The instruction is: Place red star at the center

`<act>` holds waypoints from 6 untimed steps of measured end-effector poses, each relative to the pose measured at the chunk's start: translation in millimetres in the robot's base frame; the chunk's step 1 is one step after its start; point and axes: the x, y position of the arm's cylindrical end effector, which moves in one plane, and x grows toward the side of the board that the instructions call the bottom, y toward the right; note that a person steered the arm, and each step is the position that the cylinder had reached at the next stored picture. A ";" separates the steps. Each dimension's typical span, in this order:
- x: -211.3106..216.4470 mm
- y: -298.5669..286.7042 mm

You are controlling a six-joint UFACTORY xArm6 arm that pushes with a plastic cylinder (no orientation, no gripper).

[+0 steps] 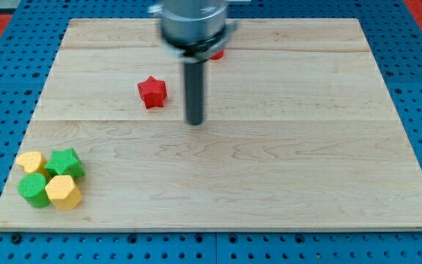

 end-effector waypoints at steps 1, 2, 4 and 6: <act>-19.3 -87.8; -59.6 -80.9; -71.9 21.0; -18.0 59.5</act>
